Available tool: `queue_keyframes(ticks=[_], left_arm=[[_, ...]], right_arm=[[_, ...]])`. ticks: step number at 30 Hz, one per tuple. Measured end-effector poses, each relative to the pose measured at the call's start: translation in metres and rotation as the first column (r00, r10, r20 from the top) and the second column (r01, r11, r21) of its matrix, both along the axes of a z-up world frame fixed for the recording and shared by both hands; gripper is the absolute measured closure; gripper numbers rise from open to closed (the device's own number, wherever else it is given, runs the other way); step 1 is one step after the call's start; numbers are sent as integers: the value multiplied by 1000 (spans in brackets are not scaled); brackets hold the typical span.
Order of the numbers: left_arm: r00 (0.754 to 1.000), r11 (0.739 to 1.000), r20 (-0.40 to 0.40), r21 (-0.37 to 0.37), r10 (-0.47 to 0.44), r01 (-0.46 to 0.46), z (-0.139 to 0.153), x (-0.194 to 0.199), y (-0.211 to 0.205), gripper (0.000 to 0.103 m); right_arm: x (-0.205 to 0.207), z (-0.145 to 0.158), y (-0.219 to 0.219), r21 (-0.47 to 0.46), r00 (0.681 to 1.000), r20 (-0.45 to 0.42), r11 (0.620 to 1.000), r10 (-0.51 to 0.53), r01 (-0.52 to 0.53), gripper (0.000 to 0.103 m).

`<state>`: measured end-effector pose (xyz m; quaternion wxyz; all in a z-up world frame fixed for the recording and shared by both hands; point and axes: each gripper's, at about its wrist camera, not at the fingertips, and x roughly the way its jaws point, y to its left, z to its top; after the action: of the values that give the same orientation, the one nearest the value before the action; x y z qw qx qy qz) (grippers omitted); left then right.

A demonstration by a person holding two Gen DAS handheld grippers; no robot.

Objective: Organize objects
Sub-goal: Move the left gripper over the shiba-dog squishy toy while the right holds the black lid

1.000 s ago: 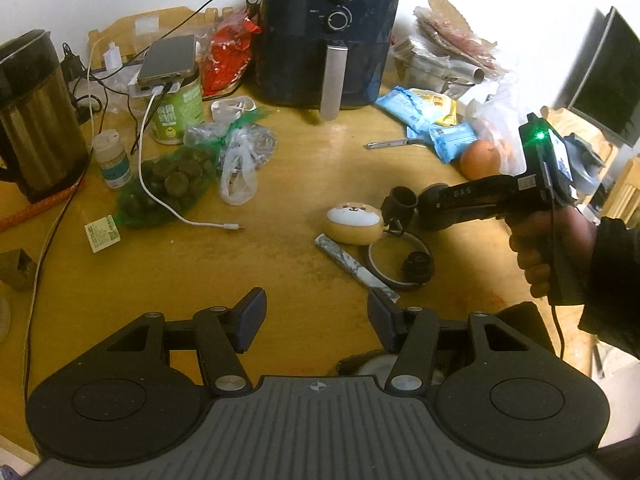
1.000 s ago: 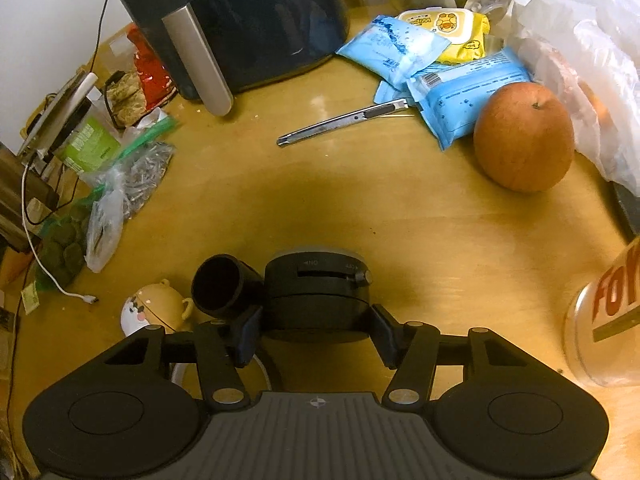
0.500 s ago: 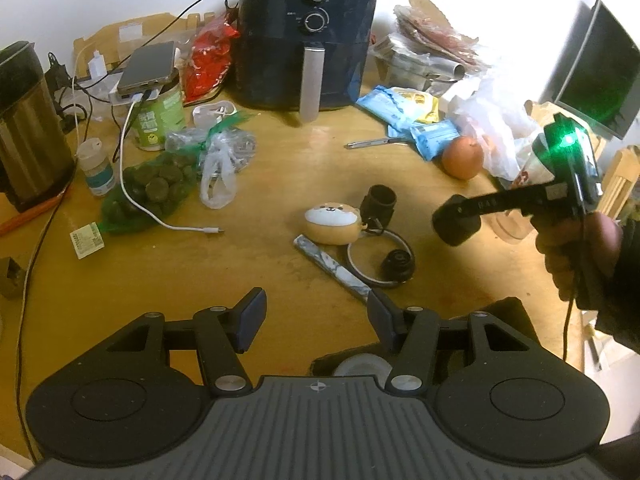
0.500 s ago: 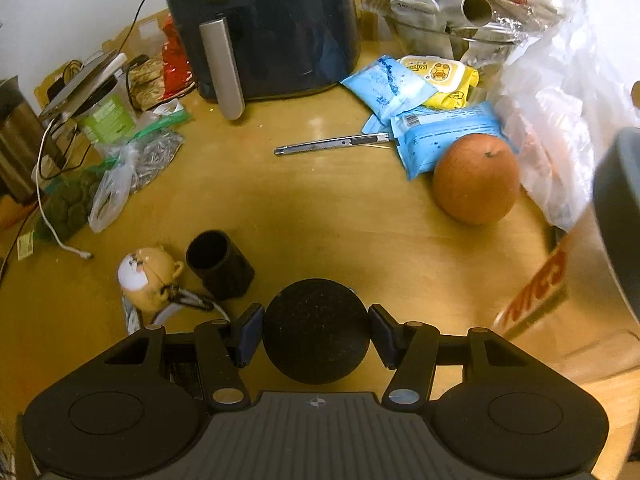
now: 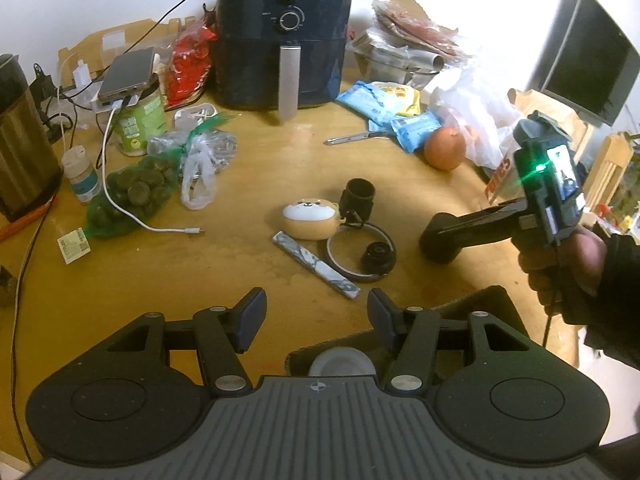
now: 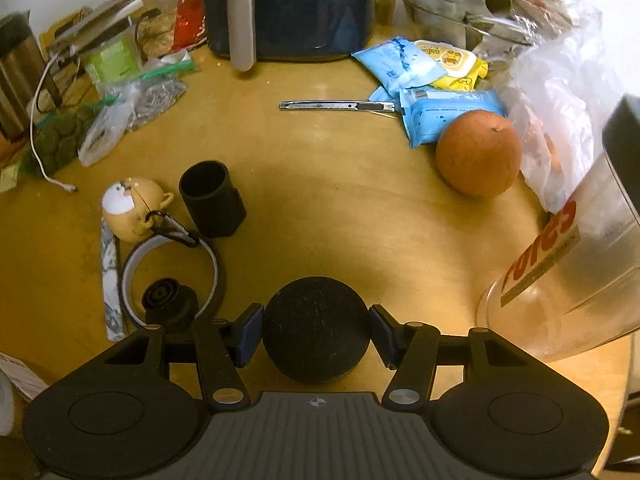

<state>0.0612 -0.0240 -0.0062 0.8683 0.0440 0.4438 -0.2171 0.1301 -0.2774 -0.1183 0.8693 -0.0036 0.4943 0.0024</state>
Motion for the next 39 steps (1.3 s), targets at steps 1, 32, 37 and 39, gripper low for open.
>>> queue_keyframes(ticks=[1,32,37,39], left_arm=[[1000,1000,-1,1,-3,3,-1,-1,-1,48],[998,998,13,-11,-69,69,-13,60,-19,28],[995,995,3,-21,-98,98,-23,79,-23,25],[994,994,-2,-16,-111,111,-27,86,-26,25]], right_arm=[[0,-1,2,-13,1000,-4,1000,3,-3,43],[-49,68,-26,170,982,115,977,-151,131,43],[-58,79,-30,199,972,129,965,-197,169,43],[-61,82,-31,211,968,131,960,-214,183,43]])
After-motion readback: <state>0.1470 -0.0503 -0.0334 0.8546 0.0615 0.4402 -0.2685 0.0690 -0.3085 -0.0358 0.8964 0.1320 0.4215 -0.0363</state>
